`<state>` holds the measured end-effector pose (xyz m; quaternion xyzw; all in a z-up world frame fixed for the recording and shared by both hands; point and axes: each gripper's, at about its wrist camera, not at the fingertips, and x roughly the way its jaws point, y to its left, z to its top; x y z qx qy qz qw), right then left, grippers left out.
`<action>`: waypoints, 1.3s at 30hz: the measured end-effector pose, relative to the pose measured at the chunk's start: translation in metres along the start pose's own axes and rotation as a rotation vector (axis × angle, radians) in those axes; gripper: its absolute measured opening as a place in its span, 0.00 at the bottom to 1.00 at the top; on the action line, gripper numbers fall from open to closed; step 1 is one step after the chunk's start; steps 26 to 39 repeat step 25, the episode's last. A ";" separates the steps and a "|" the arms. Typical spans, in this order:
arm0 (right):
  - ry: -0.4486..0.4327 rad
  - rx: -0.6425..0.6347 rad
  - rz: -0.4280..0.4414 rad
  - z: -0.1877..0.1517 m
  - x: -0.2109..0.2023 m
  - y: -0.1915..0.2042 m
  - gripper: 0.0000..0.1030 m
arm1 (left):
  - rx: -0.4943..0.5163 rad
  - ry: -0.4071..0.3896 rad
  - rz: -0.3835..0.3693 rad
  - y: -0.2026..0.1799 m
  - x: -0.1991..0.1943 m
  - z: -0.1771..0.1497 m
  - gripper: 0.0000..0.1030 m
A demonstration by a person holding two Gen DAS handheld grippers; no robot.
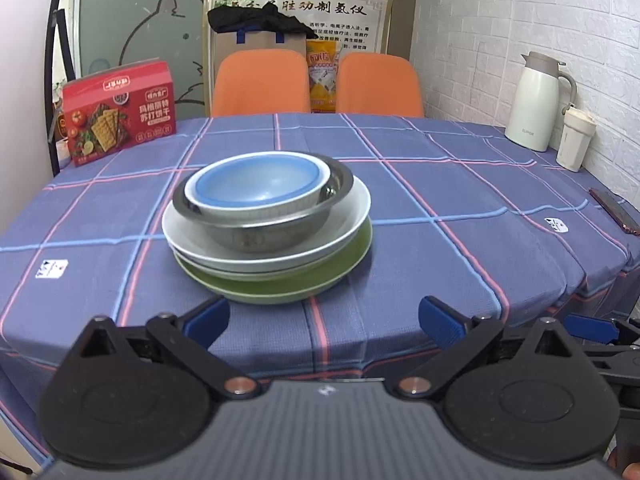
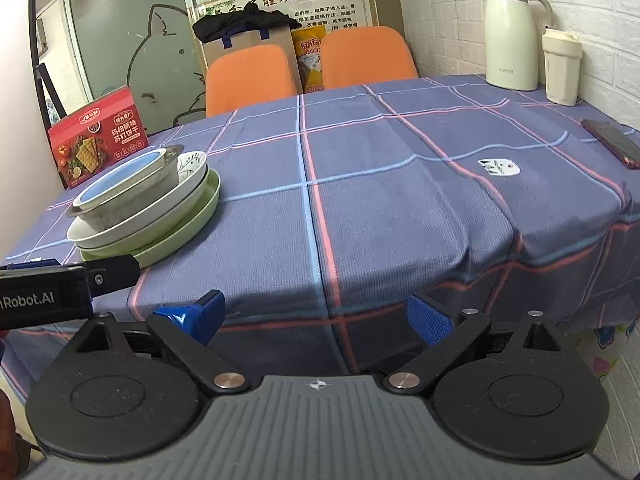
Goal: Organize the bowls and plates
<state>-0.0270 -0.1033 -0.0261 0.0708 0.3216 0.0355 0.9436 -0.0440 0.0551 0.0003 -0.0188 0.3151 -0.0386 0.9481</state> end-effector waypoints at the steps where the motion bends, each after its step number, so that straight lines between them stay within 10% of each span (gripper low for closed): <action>1: -0.001 -0.001 0.000 -0.003 -0.002 0.000 0.83 | -0.001 -0.001 -0.001 0.001 -0.001 0.000 0.96; 39: 0.002 -0.012 0.004 -0.009 -0.006 0.004 0.83 | 0.028 -0.069 0.042 -0.006 -0.012 0.000 0.96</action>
